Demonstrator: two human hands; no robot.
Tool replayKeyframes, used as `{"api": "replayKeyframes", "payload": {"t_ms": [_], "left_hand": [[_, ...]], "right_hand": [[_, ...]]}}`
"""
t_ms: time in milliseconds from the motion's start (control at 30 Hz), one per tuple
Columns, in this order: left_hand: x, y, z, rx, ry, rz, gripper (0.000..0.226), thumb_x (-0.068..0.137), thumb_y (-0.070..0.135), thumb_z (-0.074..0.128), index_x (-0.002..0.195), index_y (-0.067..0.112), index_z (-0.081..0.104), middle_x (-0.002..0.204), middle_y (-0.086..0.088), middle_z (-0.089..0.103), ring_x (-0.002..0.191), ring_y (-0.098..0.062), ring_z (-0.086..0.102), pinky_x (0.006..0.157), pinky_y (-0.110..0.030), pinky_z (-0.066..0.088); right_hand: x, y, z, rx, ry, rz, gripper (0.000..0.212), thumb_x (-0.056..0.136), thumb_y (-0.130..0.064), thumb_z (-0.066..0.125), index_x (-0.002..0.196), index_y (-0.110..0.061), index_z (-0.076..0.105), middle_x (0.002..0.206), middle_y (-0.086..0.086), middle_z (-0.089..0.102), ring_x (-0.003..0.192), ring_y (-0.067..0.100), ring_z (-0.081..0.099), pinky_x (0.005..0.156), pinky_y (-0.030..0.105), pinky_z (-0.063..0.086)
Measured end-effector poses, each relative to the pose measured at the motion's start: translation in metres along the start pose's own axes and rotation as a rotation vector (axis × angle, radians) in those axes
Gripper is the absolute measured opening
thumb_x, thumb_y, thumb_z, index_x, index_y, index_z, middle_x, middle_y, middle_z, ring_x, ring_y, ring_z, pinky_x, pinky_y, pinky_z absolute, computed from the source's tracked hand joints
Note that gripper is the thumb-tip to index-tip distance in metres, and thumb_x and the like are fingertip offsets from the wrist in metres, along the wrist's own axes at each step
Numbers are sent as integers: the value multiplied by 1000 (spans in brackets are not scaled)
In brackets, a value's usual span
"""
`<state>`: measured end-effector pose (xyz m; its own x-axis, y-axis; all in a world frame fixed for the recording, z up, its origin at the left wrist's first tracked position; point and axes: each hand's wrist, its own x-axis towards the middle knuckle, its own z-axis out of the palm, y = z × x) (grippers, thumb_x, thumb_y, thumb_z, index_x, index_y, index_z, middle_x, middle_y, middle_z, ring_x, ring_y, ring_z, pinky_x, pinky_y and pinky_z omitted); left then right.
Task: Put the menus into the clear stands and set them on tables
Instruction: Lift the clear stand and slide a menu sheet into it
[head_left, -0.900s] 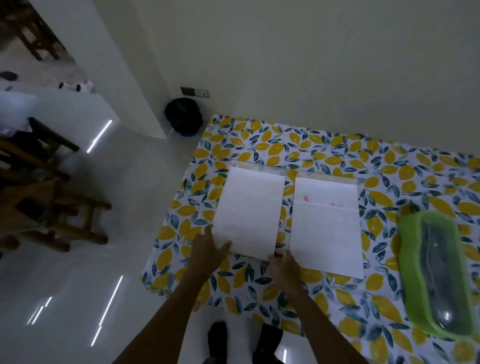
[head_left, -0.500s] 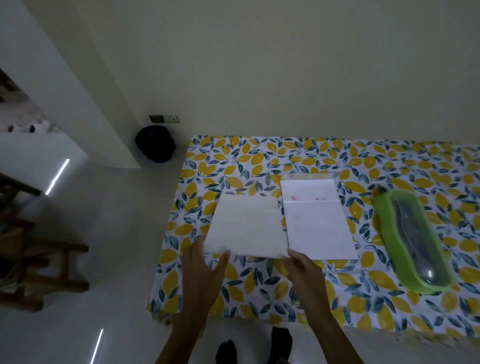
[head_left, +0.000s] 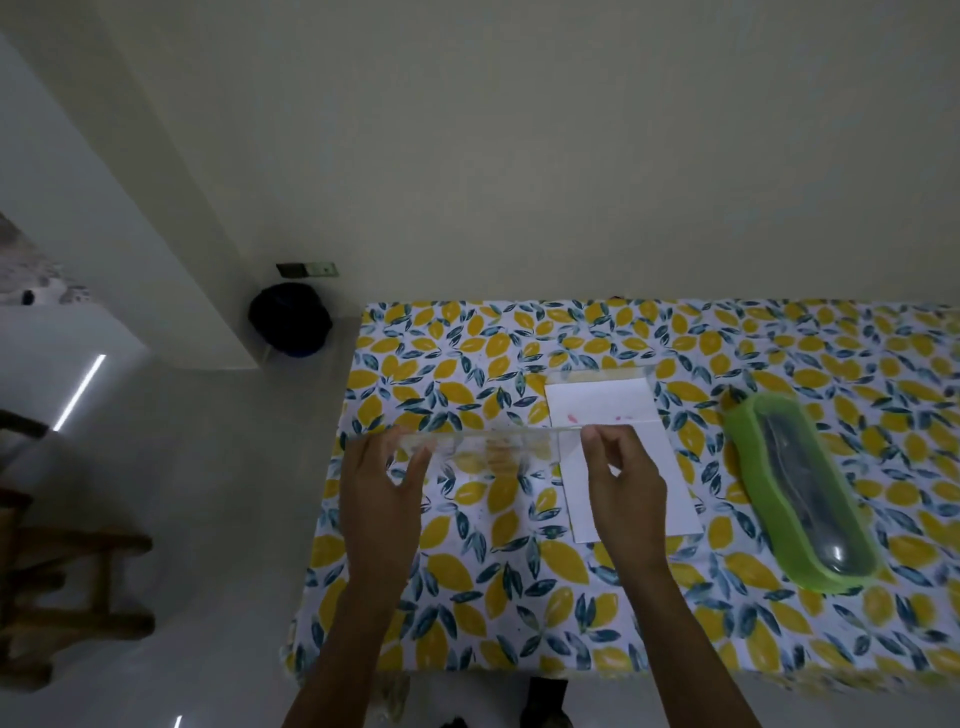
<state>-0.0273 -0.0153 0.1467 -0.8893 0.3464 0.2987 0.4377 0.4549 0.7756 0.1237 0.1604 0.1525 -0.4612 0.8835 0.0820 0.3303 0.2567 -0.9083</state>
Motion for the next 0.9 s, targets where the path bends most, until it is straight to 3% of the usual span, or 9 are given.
{"api": "replayKeyframes", "payload": {"t_ms": [100, 167, 300, 467, 633, 900], "left_hand": [[29, -1, 13, 26, 10, 35, 22, 96, 34, 60, 108, 16, 61, 104, -4, 53, 91, -23, 56, 75, -39, 48], [49, 0, 23, 44, -1, 9, 24, 97, 41, 56, 107, 19, 59, 97, -2, 53, 86, -20, 55, 72, -37, 46], [83, 2, 37, 44, -16, -28, 18, 97, 46, 55, 96, 28, 53, 83, 5, 55, 76, -16, 56, 64, -30, 41], [108, 5, 53, 39, -6, -144, 24, 93, 52, 56, 103, 30, 56, 92, 9, 61, 83, -9, 57, 68, -29, 42], [118, 0, 64, 59, 10, -155, 22, 94, 49, 56, 98, 28, 55, 93, 4, 63, 84, -13, 59, 68, -32, 44], [121, -6, 70, 45, 0, -169, 31, 91, 45, 62, 111, 22, 58, 101, 2, 65, 91, -16, 63, 74, -36, 52]], "right_hand": [[31, -4, 10, -34, -19, -55, 20, 100, -42, 49, 99, -24, 58, 82, -14, 64, 80, -10, 59, 62, 10, 43], [52, -2, 15, -32, -34, -80, 22, 100, -45, 47, 99, -26, 57, 79, -8, 67, 73, 0, 63, 62, 23, 49], [91, 1, 26, -64, -61, -104, 26, 100, -50, 43, 101, -29, 58, 83, -5, 69, 76, 11, 67, 67, 39, 54], [127, 5, 38, -104, -106, -109, 28, 99, -52, 41, 100, -29, 58, 90, -4, 71, 84, 15, 70, 68, 40, 55], [142, 12, 45, -114, -102, -134, 24, 100, -44, 45, 97, -24, 58, 86, -4, 68, 80, 16, 67, 67, 40, 53], [143, 19, 49, -146, -85, -176, 16, 100, -30, 51, 98, -17, 61, 81, -3, 67, 72, 15, 64, 60, 35, 48]]}}
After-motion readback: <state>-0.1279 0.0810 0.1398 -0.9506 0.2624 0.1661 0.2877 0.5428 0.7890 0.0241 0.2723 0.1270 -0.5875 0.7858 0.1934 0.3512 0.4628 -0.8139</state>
